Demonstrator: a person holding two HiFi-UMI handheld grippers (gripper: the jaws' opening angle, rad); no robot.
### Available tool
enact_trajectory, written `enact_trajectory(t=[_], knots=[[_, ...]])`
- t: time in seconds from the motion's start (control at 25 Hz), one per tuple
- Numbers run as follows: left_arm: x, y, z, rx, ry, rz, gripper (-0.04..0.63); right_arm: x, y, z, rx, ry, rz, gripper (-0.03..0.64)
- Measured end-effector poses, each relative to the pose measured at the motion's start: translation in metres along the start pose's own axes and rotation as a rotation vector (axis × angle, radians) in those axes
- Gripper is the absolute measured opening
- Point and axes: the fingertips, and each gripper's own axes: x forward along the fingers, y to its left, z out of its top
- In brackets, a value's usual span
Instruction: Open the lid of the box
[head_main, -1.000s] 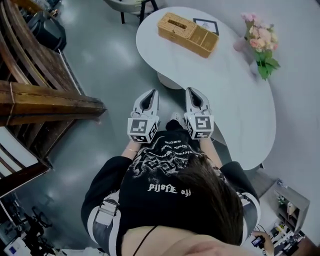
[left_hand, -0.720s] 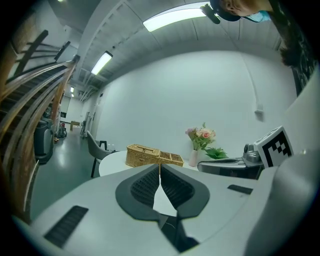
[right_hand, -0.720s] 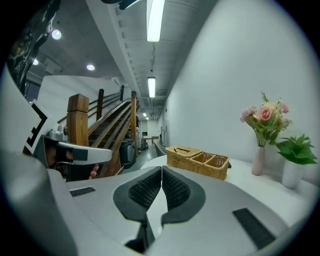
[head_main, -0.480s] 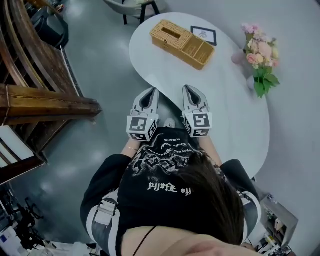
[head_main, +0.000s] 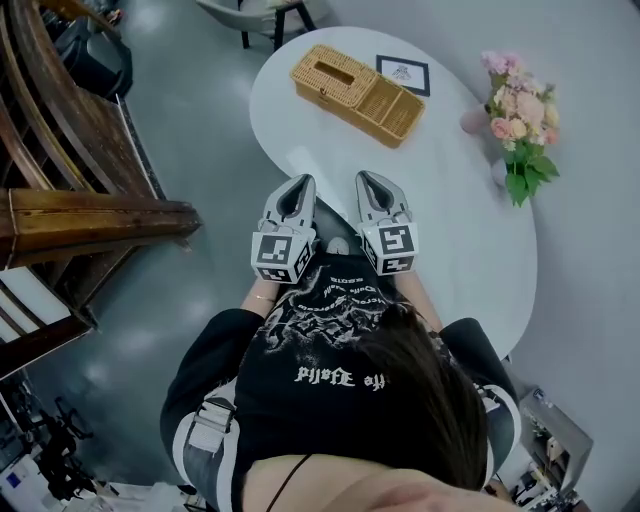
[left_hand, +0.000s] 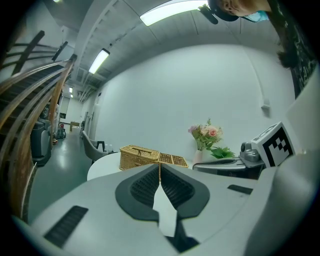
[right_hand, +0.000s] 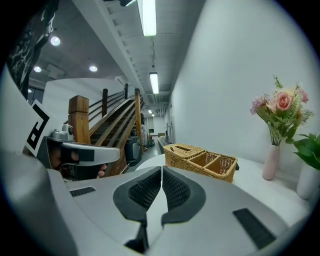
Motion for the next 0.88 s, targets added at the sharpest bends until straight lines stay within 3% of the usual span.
enact_trajectory(t=[0.52, 0.88], knots=[[0.055, 0.059, 0.036, 0.045, 0.012, -0.074, 0.028, 0.067, -0.017, 0.032, 0.050, 0.000, -0.081, 0.028], [0.102, 0.105, 0.048, 0.050, 0.034, -0.144, 0.028, 0.124, -0.027, 0.053, 0.024, 0.029, -0.147, 0.029]])
